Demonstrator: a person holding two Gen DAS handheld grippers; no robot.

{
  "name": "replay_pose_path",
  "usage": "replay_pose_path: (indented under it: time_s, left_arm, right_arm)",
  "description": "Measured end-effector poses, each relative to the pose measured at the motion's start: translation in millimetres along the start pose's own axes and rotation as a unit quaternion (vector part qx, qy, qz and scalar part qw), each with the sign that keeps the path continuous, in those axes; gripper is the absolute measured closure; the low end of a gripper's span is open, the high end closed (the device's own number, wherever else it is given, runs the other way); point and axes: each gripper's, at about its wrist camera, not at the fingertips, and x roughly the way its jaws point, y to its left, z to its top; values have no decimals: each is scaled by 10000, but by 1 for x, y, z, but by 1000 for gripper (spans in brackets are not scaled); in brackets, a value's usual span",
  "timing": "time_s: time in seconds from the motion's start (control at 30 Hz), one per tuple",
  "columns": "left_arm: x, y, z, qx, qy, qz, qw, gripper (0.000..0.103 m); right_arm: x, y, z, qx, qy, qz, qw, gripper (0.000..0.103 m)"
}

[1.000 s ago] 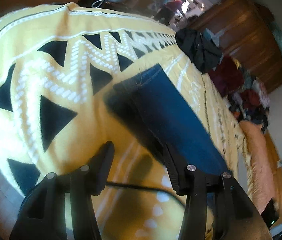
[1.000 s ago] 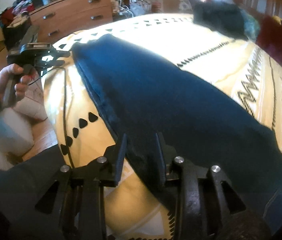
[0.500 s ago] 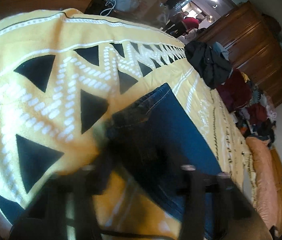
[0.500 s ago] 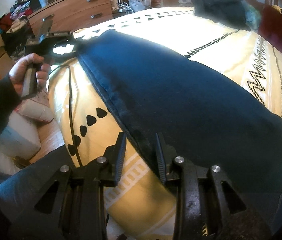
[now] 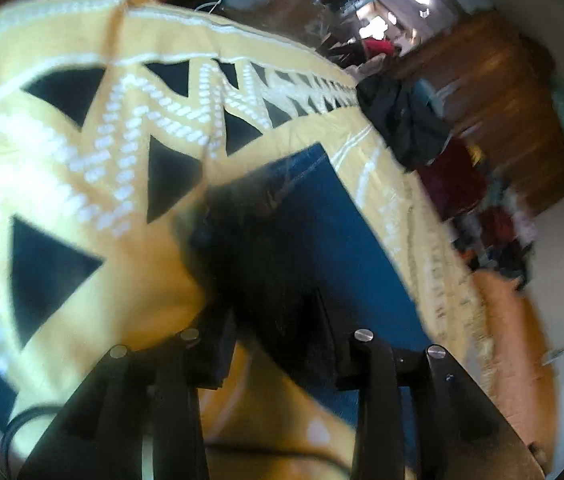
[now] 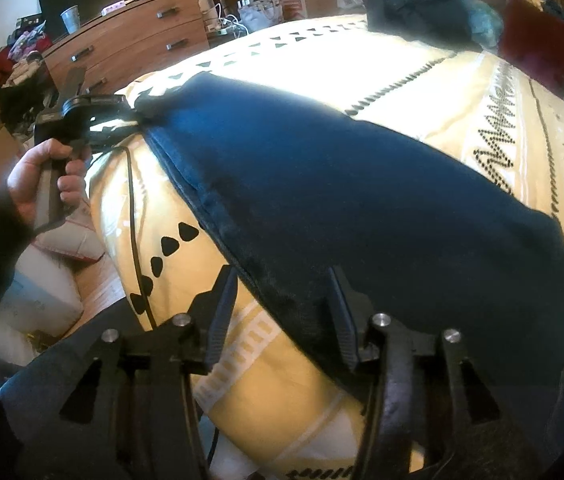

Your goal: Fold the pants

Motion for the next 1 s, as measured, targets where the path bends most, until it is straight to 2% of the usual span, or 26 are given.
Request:
replay_pose_path:
  time_s: [0.07, 0.13, 0.17, 0.2, 0.3, 0.43, 0.5, 0.6, 0.67, 0.7, 0.77, 0.83, 0.9, 0.97, 1.0]
  left_arm:
    - [4, 6, 5, -132, -44, -250, 9996, 66]
    - [5, 7, 6, -144, -92, -299, 9994, 67]
    - [3, 7, 5, -121, -162, -189, 9996, 76]
    - [-1, 6, 4, -118, -293, -22, 9995, 78]
    - [-23, 1, -5, -29, -707, 154, 9974, 78]
    - [-37, -2, -12, 187, -907, 218, 9955, 78]
    - [-26, 3, -10, 160, -645, 384, 9971, 78]
    - [-29, 2, -11, 155, -609, 382, 9973, 77]
    - [-30, 2, -13, 72, -520, 314, 9981, 69]
    - [-28, 1, -12, 66, -421, 355, 9985, 69]
    - [-27, 1, -11, 72, -305, 326, 9990, 69]
    - [-32, 3, -9, -18, -339, 290, 9990, 69]
    - [-41, 8, -5, -147, -432, 241, 9987, 69]
    - [-46, 13, -4, -155, -422, 245, 9987, 69]
    - [-46, 16, -5, -124, -345, 271, 9990, 69]
  right_arm:
    - [0, 4, 2, -44, -14, 16, 10000, 56]
    - [-2, 7, 4, -97, -46, 22, 9999, 57]
    - [-2, 8, 4, -99, -49, 17, 9999, 57]
    - [-2, 8, 5, -98, -52, 3, 9999, 57]
    - [0, 8, 5, -93, 1, -45, 9999, 57]
    - [-1, 6, 5, -109, -13, -103, 9999, 57]
    - [1, 5, 6, -110, 34, -119, 9999, 57]
    - [3, 5, 7, -111, 91, -122, 9998, 57]
    - [2, 8, 8, -163, 88, -105, 9998, 55]
    - [2, 10, 9, -209, 89, -96, 9997, 53]
    - [4, 15, 11, -329, 75, -109, 9994, 40]
    - [10, 24, 20, -502, 77, -27, 9987, 40]
    - [16, 40, 36, -876, 33, 150, 9960, 45]
    - [26, 60, 57, -1263, -56, 300, 9915, 70]
    - [36, 72, 71, -1448, -73, 403, 9886, 74]
